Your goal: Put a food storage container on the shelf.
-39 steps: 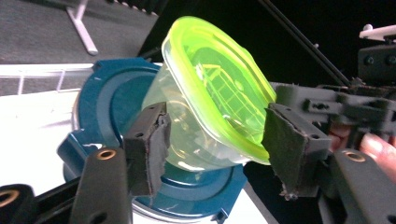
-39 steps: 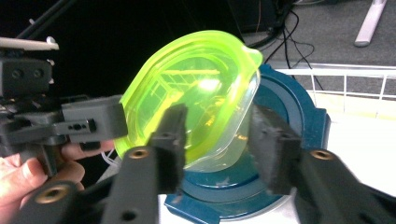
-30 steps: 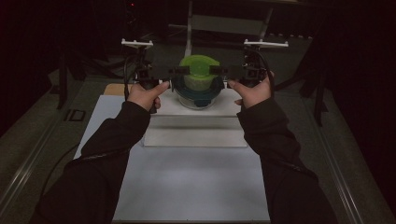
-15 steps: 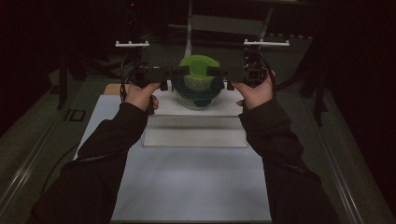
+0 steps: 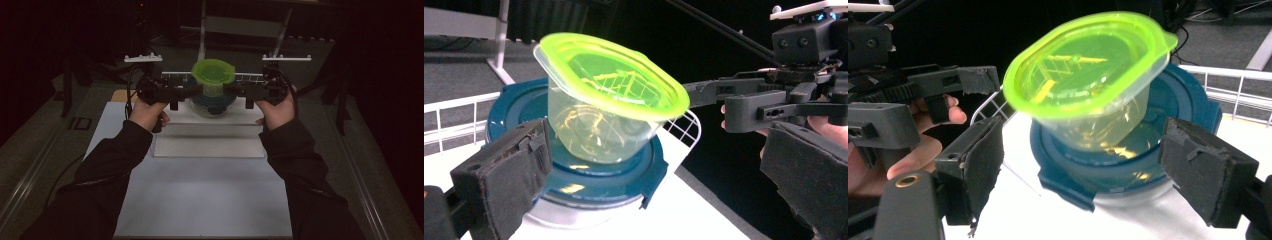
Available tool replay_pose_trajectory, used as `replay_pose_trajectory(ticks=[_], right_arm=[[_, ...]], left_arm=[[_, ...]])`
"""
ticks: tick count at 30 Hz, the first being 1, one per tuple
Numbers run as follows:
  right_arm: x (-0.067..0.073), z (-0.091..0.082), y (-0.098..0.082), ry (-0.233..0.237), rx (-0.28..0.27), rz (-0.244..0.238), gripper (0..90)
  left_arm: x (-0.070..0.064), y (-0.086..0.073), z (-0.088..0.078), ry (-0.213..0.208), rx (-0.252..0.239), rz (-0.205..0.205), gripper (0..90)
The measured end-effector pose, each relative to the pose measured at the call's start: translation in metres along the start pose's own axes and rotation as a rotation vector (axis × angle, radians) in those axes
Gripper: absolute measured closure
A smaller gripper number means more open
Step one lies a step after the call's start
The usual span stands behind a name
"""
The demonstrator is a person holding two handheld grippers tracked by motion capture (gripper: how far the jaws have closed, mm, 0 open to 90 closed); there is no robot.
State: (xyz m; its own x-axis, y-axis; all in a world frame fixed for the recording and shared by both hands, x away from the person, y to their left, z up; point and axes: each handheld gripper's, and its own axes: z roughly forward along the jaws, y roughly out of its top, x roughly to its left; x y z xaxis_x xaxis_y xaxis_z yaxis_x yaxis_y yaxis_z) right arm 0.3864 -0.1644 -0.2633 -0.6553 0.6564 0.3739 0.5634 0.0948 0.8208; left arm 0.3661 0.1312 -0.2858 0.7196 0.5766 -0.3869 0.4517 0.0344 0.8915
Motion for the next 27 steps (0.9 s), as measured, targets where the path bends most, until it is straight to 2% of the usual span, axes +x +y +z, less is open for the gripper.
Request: replay_pose_trajectory(ticks=[5,10,16,19,27], right_arm=[[0.001,-0.005,-0.012,0.012,0.002,-0.012,18.0],[0.002,-0.008,-0.028,0.032,0.002,-0.026,17.9],[0.001,-0.008,-0.048,0.055,0.006,-0.048,17.6],[-0.001,-0.008,-0.058,0.076,0.016,-0.053,17.5],[-0.007,-0.004,-0.086,0.081,0.039,-0.068,17.0]], left_arm=[[-0.006,-0.011,-0.005,-0.015,0.006,0.024,0.0],[-0.013,-0.023,-0.01,-0.034,0.017,0.066,0.0],[-0.018,-0.041,-0.012,-0.071,0.033,0.071,0.0],[-0.02,-0.05,-0.012,-0.072,0.046,0.084,0.0],[-0.023,-0.076,-0.012,-0.076,0.064,0.098,0.0]])
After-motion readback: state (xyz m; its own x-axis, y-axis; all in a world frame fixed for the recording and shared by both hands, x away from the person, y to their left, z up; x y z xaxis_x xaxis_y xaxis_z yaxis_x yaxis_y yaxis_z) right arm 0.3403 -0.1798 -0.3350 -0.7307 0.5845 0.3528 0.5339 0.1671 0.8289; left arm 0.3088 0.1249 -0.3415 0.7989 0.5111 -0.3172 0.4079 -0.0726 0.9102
